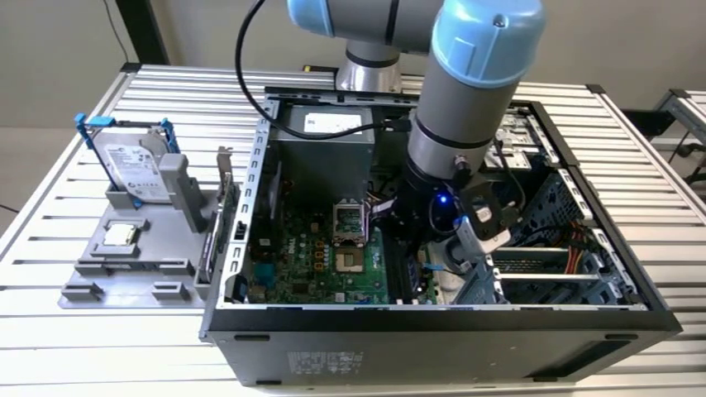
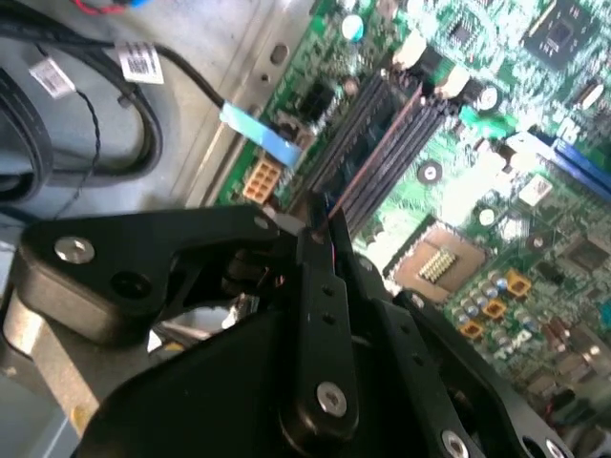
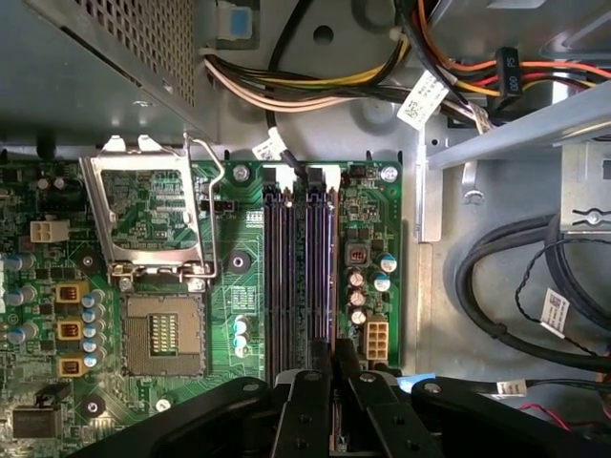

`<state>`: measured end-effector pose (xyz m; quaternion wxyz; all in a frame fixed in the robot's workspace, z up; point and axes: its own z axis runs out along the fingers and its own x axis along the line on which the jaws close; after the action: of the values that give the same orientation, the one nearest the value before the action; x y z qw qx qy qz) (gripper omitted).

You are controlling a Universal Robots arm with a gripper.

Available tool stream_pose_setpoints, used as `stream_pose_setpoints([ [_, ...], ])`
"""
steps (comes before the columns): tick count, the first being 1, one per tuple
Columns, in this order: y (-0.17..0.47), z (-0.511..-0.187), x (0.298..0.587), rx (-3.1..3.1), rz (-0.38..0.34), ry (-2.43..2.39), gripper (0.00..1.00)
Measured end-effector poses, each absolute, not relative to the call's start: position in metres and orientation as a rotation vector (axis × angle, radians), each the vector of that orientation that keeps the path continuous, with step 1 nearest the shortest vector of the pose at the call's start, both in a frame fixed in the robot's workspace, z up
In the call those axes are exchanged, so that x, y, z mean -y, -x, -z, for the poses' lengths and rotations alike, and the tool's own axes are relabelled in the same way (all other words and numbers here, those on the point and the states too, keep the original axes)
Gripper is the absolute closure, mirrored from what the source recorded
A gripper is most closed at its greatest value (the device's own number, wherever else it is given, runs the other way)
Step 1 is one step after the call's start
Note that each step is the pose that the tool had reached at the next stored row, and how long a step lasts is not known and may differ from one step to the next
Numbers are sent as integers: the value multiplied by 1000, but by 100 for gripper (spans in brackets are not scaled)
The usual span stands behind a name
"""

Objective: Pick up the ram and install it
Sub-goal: 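Insert the ram into the slot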

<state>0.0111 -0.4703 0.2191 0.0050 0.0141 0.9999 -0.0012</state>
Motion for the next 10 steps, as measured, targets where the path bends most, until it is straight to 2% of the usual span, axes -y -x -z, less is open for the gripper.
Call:
stream_pose_setpoints([
  [10,-14,-217,470,-3131,4,-45,100],
])
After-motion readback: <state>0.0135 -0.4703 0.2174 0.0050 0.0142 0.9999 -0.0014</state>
